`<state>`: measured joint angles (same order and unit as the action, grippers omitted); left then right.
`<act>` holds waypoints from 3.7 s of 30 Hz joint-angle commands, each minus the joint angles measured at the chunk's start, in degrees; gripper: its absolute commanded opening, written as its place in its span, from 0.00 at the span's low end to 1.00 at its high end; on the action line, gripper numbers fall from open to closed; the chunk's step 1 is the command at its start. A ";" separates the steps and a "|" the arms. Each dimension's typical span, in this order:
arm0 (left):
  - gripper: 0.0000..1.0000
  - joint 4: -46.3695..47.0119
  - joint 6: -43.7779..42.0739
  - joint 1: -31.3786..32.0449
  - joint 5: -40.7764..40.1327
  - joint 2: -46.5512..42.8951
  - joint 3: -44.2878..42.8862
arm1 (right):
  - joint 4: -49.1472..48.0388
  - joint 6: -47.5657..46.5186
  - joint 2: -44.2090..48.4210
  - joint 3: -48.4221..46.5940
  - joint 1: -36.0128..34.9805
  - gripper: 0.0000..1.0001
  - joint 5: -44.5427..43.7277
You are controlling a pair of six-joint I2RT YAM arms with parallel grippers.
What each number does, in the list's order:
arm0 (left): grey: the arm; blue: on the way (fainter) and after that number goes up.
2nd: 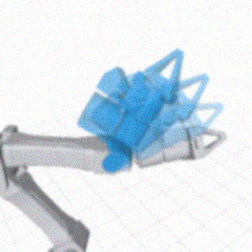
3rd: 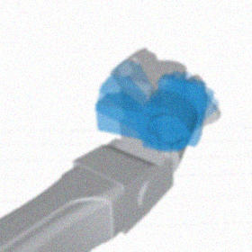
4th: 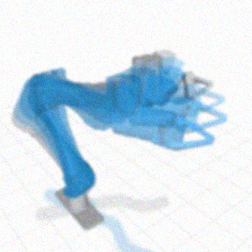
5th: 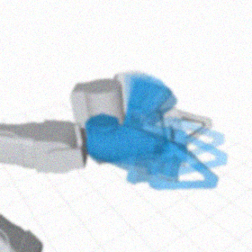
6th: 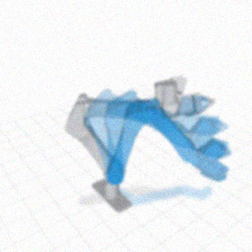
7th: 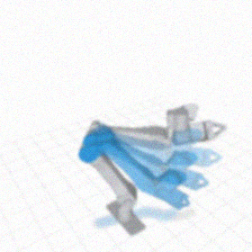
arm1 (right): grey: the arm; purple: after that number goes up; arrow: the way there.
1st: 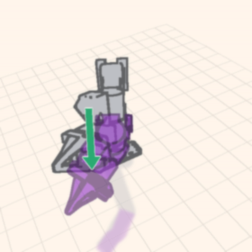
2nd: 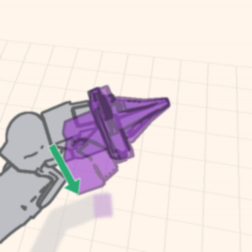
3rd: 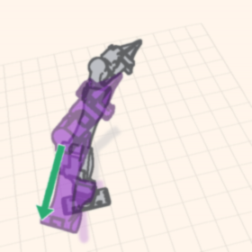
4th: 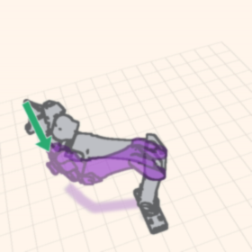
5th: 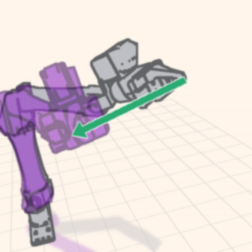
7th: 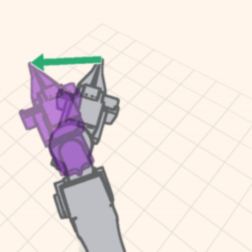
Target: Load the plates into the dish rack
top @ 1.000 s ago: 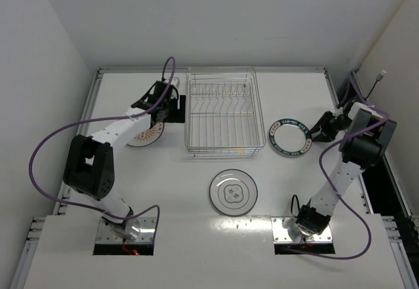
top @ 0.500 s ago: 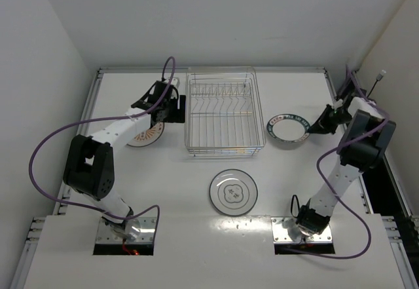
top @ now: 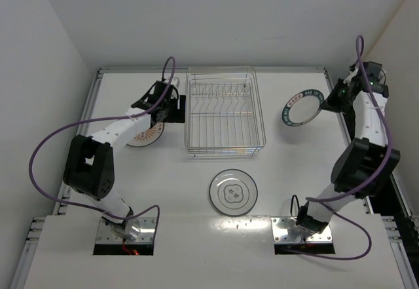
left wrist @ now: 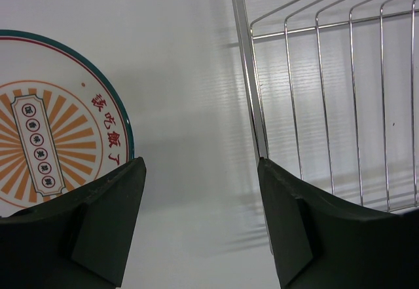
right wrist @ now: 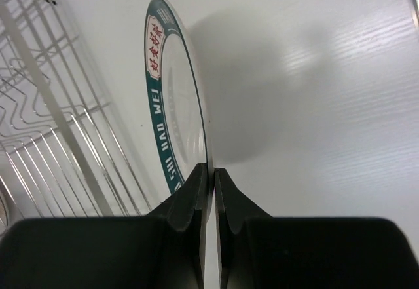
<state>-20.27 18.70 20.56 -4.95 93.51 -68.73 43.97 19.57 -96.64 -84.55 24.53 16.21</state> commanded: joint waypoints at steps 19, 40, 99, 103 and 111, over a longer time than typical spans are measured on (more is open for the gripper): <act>0.67 1.38 0.20 0.01 -1.64 -2.45 -0.62 | -1.42 0.03 -9.80 -32.43 -33.75 0.00 -34.56; 0.67 1.38 0.20 0.01 -2.69 -2.46 -0.62 | -3.36 -3.58 -19.54 -29.96 -42.29 0.00 -45.99; 0.67 1.38 0.20 0.01 -2.70 -3.51 -0.62 | 7.26 2.49 -13.85 -29.78 -51.87 0.66 -54.87; 0.67 1.38 0.20 0.01 -2.17 -3.51 -0.62 | 10.16 1.78 -7.70 -31.11 -51.35 0.77 -56.37; 0.67 1.38 0.20 0.01 -2.17 -3.51 -0.62 | 9.56 7.05 19.26 -1.97 -50.29 0.80 -35.23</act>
<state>-20.27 18.72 20.56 -7.29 92.49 -68.73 51.35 22.96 -84.75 -96.33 -26.33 -29.82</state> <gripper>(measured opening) 0.665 0.797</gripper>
